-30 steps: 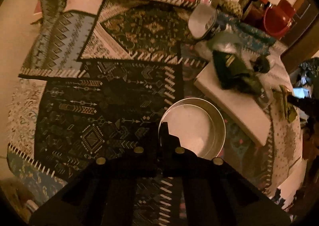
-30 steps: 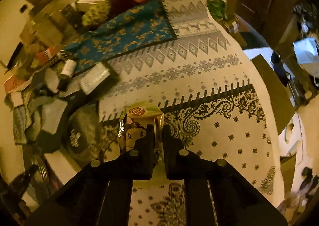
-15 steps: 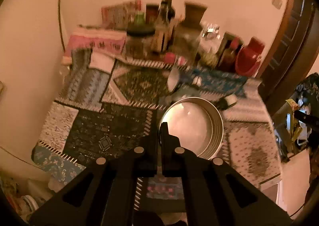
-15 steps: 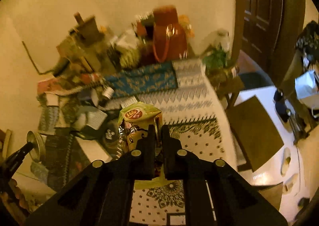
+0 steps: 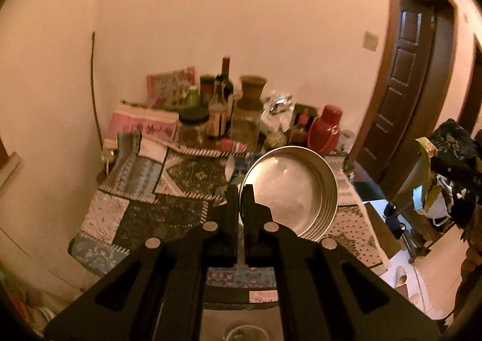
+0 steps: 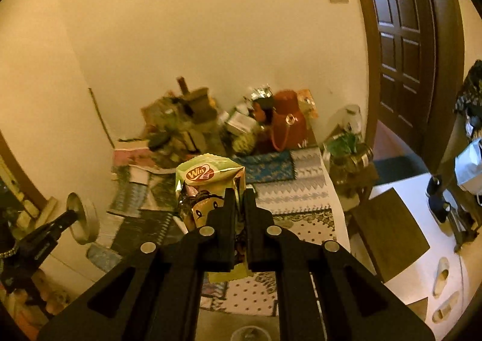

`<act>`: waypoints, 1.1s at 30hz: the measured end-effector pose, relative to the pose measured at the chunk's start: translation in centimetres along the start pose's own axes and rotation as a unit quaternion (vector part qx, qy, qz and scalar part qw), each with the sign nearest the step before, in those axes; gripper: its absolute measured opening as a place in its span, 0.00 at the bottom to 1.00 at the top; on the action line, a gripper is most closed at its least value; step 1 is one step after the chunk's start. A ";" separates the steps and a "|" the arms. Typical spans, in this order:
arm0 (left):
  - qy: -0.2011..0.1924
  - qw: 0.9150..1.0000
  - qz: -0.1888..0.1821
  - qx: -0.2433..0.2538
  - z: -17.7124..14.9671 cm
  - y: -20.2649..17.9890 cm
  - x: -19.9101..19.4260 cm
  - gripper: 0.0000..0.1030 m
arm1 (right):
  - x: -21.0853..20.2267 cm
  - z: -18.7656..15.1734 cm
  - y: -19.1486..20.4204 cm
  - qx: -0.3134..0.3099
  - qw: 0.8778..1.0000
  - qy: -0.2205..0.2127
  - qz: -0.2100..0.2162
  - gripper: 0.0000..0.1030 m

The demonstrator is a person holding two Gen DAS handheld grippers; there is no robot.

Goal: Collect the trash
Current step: 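Carry the tin lid in the left tool while the right tool carries the snack bag to the bucket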

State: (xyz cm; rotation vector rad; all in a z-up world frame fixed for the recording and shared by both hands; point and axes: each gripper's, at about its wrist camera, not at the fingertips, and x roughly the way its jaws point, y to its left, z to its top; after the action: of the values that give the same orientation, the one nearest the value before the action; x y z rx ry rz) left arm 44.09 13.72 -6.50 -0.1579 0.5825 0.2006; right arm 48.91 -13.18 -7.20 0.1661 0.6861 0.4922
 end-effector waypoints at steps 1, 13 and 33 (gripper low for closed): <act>-0.008 1.000 -0.004 0.006 -0.1 0.0 -1.1 0.01 | -0.6 -0.2 0.3 -0.001 1.000 -0.004 0.001 0.05; -0.036 0.997 -0.052 0.043 -4.9 3.3 -12.2 0.01 | -9.3 -6.7 7.6 0.008 0.999 -0.036 -0.010 0.04; 0.036 0.992 -0.103 0.061 -14.6 6.0 -19.4 0.01 | -16.1 -17.6 13.0 0.033 0.998 0.022 -0.044 0.04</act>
State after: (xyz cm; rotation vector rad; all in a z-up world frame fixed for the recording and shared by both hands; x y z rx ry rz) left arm 19.19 13.81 -8.21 -0.1055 0.6433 -0.0422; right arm 21.99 -9.92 -7.57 0.1870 0.7499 0.3890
